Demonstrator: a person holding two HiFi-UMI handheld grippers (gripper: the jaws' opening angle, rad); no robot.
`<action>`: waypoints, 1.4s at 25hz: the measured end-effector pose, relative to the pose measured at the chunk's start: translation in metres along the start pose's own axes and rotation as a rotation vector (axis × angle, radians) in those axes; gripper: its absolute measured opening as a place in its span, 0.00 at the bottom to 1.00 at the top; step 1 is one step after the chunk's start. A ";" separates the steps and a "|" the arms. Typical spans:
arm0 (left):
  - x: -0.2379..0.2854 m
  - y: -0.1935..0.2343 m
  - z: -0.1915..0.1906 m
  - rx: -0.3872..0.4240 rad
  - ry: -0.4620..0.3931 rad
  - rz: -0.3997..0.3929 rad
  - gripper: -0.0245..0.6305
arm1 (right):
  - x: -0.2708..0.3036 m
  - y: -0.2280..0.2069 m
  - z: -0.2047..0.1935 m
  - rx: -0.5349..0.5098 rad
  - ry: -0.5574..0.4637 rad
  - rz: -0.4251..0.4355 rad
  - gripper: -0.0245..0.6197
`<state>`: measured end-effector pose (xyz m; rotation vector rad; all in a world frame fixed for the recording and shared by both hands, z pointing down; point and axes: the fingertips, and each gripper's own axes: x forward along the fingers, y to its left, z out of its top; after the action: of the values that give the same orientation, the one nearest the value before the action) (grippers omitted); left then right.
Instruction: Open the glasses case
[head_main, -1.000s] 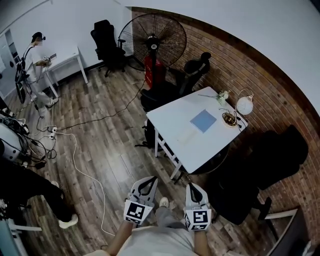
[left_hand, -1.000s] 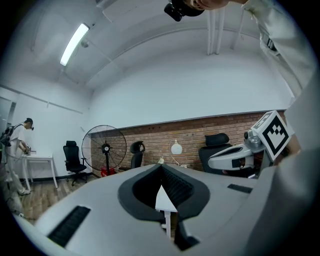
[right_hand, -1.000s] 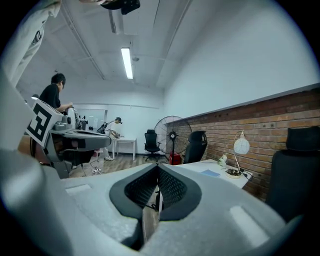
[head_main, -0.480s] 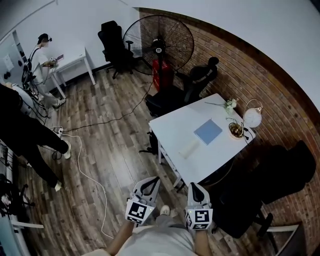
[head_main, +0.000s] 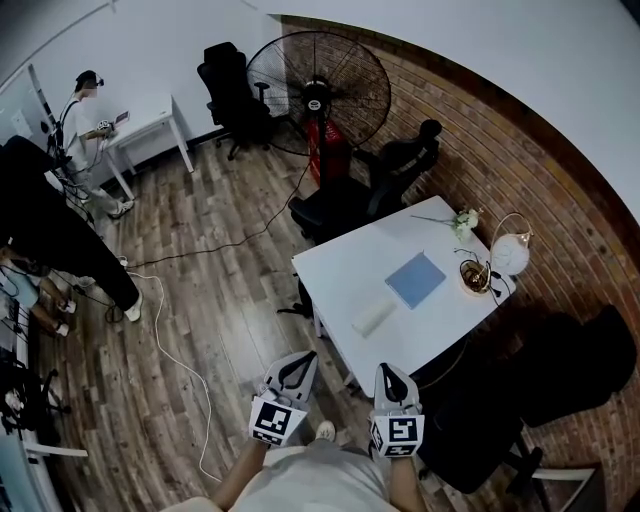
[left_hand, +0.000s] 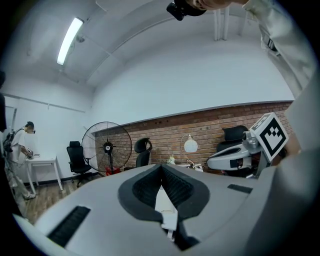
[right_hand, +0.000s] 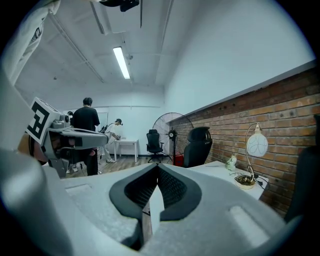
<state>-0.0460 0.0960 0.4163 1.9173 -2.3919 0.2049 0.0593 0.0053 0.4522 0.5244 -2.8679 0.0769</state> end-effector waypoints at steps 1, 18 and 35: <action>0.005 0.001 0.000 0.000 0.001 0.002 0.04 | 0.004 -0.005 0.000 0.000 0.002 0.000 0.05; 0.080 0.017 0.006 0.017 -0.001 -0.047 0.04 | 0.055 -0.050 -0.002 0.021 0.019 -0.041 0.05; 0.162 0.072 -0.027 0.027 0.032 -0.231 0.04 | 0.137 -0.067 -0.017 0.069 0.082 -0.173 0.05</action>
<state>-0.1522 -0.0413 0.4614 2.1624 -2.1353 0.2528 -0.0377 -0.1030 0.5012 0.7614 -2.7361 0.1655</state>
